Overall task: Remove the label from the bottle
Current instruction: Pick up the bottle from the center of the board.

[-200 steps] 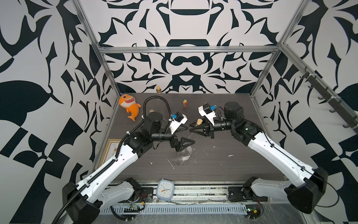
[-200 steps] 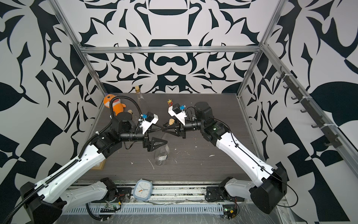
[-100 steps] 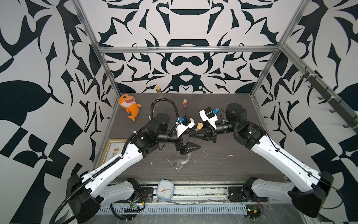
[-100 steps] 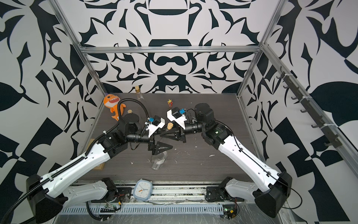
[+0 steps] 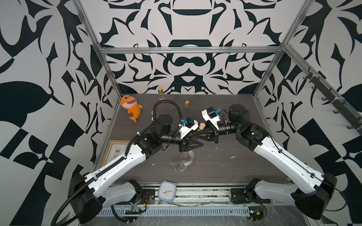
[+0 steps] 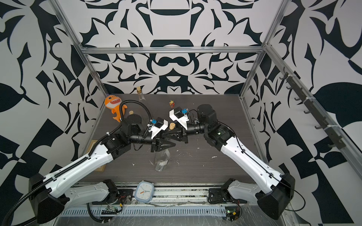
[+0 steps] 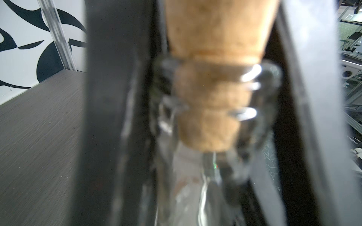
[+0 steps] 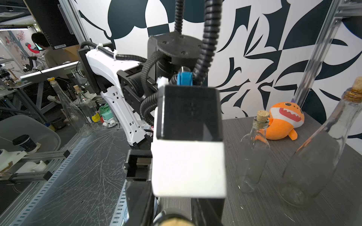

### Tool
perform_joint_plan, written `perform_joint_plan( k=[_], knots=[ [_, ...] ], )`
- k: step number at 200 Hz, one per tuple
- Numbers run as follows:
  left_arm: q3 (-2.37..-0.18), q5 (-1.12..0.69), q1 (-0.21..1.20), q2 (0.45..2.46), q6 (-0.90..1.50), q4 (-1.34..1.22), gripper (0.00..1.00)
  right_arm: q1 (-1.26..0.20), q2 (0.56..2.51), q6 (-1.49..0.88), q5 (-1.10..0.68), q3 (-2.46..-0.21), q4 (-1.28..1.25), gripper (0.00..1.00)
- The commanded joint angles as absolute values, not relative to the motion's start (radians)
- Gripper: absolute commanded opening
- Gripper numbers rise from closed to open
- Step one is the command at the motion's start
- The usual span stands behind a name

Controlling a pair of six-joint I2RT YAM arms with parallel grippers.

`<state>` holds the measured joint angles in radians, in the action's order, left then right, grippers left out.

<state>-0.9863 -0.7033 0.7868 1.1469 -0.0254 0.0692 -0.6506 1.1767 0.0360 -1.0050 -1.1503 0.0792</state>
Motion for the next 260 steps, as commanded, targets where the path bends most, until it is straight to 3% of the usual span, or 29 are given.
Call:
perform_joint_plan(
  k=[1, 13, 27, 110, 127, 163, 209, 260],
  knots=[
    [-0.965, -0.683, 0.784, 1.148, 0.009, 0.026, 0.23, -0.661, 1.12, 0.023, -1.007, -1.158, -0.06, 0.0],
    [-0.959, -0.67, 0.784, 1.143, 0.008, 0.021, 0.14, -0.661, 1.111, 0.019, -0.987, -1.145, -0.07, 0.0],
    [-0.957, -0.652, 0.784, 1.141, 0.011, 0.018, 0.0, -0.662, 1.099, 0.01, -0.956, -1.133, -0.08, 0.08],
    [-0.937, -0.652, 0.784, 1.136, 0.026, -0.02, 0.0, -0.66, 1.043, -0.036, -0.632, -1.097, -0.073, 0.57],
    [-0.94, -0.669, 0.784, 1.139, 0.021, -0.017, 0.0, -0.66, 1.046, -0.036, -0.604, -1.106, -0.063, 0.62],
    [-0.923, -0.602, 0.784, 1.114, 0.027, -0.031, 0.0, -0.658, 1.016, -0.026, -0.476, -1.107, -0.027, 0.63],
    [-0.814, -0.339, 0.784, 1.017, 0.056, -0.224, 0.0, -0.659, 0.878, -0.072, -0.357, -1.02, 0.051, 0.63],
    [-0.733, -0.15, 0.784, 0.945, 0.039, -0.376, 0.0, -0.661, 0.839, -0.223, -0.32, -0.938, 0.128, 0.56]
  ],
)
